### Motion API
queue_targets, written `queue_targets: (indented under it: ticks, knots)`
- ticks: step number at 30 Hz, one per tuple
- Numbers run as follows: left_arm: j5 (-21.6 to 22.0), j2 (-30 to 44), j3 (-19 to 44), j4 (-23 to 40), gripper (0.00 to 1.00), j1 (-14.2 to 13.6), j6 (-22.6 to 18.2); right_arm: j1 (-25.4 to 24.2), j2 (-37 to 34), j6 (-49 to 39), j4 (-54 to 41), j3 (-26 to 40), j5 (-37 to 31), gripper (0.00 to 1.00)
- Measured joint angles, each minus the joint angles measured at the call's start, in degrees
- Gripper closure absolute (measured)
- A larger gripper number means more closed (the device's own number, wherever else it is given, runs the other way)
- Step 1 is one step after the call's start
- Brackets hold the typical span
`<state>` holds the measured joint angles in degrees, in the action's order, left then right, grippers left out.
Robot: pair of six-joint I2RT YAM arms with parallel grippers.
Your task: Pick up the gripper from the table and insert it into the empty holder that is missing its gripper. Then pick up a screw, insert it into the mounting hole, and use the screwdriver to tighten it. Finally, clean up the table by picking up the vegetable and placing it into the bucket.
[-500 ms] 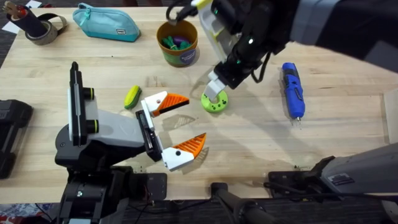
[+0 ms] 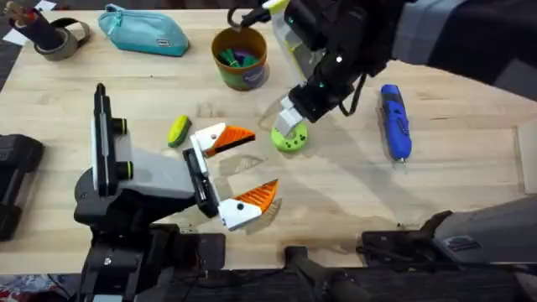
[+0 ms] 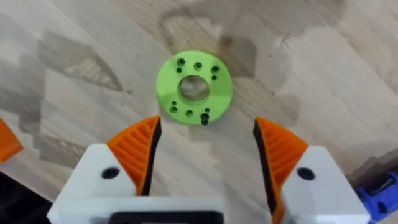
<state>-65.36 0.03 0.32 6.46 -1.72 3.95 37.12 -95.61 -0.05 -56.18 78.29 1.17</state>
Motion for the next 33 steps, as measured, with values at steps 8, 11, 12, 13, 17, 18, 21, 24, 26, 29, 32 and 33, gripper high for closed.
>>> queue_targets:
  ticks: [8,11,12,13,17,18,21,24,26,29,32,33]
  knots:
    - [0.0,0.0,0.0,0.0,0.006,0.0,0.0,0.1,8.0,4.2,4.1,-9.4,0.2,0.132]
    - [0.0,0.0,0.0,0.0,0.006,0.0,0.0,0.2,10.7,4.8,6.5,-13.8,0.2,0.132]
    - [0.0,0.0,0.0,0.0,0.006,0.0,0.0,0.2,11.2,4.8,7.4,-15.0,0.2,0.132]
    - [0.0,0.0,0.0,0.0,0.006,0.0,0.0,0.2,11.4,4.9,8.2,-16.0,0.2,0.132]
    - [0.0,0.0,0.0,0.0,0.006,0.0,0.0,0.2,10.9,5.2,12.3,-19.3,0.2,0.132]
    - [0.0,0.0,0.0,0.0,0.006,0.0,0.0,0.2,10.6,5.2,12.7,-19.7,0.2,0.132]
    - [0.0,0.0,0.0,0.0,0.006,0.0,0.0,0.2,9.5,5.3,13.9,-19.9,0.2,0.132]
    - [0.0,0.0,0.0,0.0,0.006,0.0,0.0,0.2,8.3,5.5,14.8,-19.9,0.2,0.132]
    - [0.0,0.0,0.0,0.0,0.006,0.0,0.0,0.2,7.4,5.6,15.2,-19.9,0.2,0.132]
    - [0.0,0.0,0.0,0.0,0.006,0.0,0.0,0.2,5.9,5.7,15.9,-19.9,0.2,0.132]
    - [0.0,0.0,0.0,0.0,0.006,0.0,0.0,0.2,4.8,5.8,16.6,-19.9,0.2,0.208]
    - [0.0,0.0,0.0,0.0,0.006,0.0,0.0,0.2,4.6,6.0,16.8,-19.9,0.2,0.259]
